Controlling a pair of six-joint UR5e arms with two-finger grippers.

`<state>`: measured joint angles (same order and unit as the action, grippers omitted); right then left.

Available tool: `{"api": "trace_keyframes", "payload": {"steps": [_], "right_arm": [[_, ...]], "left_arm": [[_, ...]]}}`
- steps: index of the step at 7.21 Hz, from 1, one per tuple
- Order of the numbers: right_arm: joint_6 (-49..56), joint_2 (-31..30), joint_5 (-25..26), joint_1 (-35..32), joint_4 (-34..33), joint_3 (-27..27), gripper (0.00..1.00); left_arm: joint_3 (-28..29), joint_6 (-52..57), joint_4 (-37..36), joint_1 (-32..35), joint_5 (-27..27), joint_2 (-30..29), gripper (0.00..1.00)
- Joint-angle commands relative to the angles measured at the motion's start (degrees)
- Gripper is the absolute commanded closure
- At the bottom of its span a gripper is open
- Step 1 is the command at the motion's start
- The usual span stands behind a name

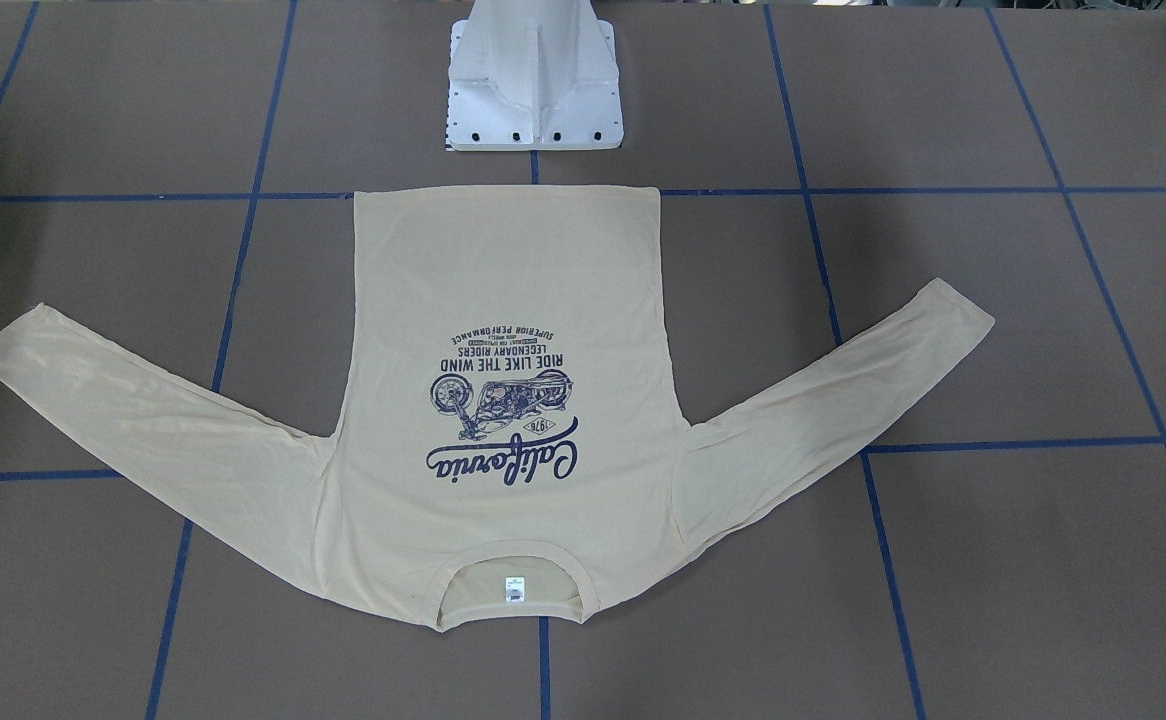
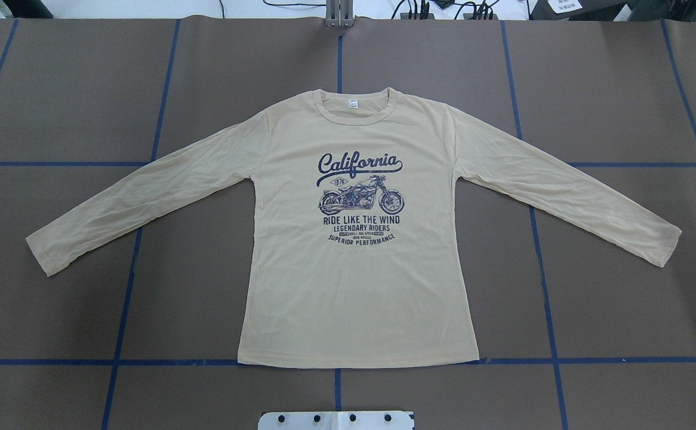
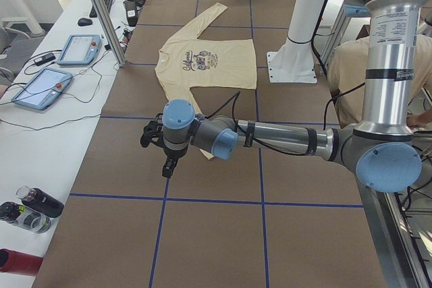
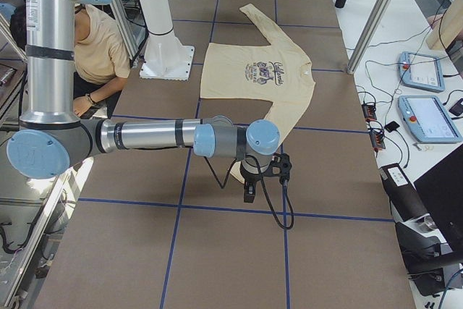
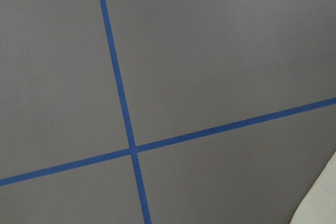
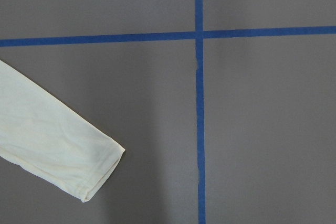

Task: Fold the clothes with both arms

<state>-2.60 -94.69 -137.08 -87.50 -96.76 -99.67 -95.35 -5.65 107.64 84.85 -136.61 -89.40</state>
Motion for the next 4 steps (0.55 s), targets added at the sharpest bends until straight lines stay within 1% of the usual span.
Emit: {"api": "trace_keyframes", "payload": {"steps": [1, 2, 4], "right_arm": [[-0.04, -0.23, -0.03, -0.12, 0.07, 0.18, 0.00], [0.05, -0.32, -0.03, -0.12, 0.16, -0.08, 0.00], [-0.21, -1.11, -0.20, -0.03, 0.25, -0.08, 0.00]], "left_arm": [[-1.40, 0.11, 1.24, -0.12, -0.33, 1.24, 0.00], [-1.33, 0.20, 1.43, -0.04, -0.15, 1.42, 0.00], [-3.43, 0.11, 1.87, -0.04, -0.67, 3.17, 0.00]]}}
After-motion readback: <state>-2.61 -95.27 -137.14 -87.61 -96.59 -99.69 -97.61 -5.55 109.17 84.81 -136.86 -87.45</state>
